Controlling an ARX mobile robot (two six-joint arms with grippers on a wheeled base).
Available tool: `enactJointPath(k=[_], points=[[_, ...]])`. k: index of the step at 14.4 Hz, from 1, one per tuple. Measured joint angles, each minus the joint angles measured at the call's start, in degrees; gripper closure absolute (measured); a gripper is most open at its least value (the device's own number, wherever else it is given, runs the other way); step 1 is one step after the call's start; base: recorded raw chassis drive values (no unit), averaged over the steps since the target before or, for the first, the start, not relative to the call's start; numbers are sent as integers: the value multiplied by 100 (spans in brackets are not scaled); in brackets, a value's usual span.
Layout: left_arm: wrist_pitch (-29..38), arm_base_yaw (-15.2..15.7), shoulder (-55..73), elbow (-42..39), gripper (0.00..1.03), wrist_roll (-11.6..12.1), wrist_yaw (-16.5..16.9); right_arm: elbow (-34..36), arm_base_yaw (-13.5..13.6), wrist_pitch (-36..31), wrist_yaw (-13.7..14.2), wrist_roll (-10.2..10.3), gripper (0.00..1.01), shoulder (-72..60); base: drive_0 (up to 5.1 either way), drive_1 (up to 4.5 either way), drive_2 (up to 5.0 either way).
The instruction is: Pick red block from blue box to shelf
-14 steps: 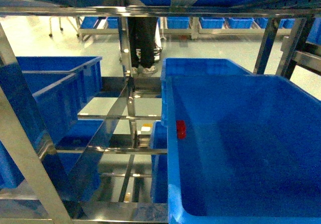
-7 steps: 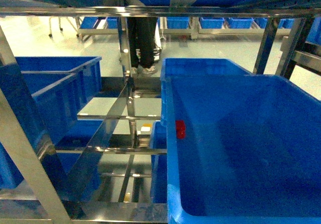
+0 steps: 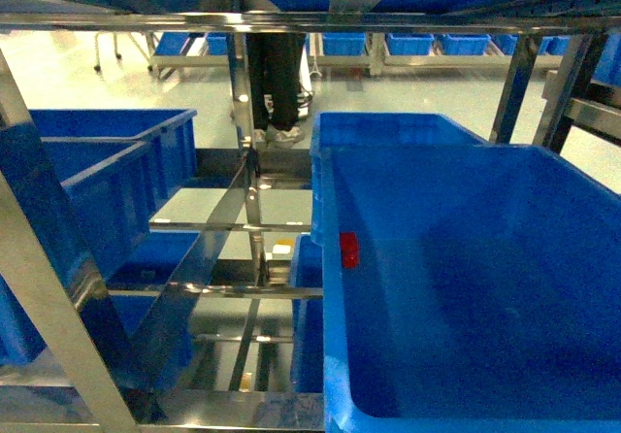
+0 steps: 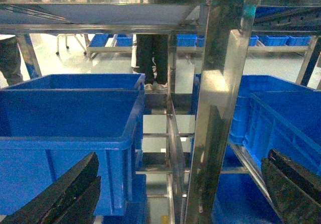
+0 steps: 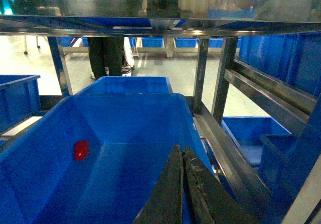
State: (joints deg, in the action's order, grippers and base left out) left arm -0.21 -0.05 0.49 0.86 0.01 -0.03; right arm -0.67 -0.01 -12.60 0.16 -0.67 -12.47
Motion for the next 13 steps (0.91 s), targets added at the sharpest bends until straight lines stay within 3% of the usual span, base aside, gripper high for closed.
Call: enactJointPath(k=[3,5,12,13], points=[[0,0,0,0,5,0,0,0,0,273,0,0,99,271,0,0,0],[0,0,0,0,5,0,-9,-4,0,1309,-13,0,99,1145,0,0,0],[0,0,0,0,5,0,-2,-2,0,1285,-17,2,99,1220,0,0,0],[2,0,0,0,5,0,-2,-2,0,1285,-17,0,93,1220,0,0,0]])
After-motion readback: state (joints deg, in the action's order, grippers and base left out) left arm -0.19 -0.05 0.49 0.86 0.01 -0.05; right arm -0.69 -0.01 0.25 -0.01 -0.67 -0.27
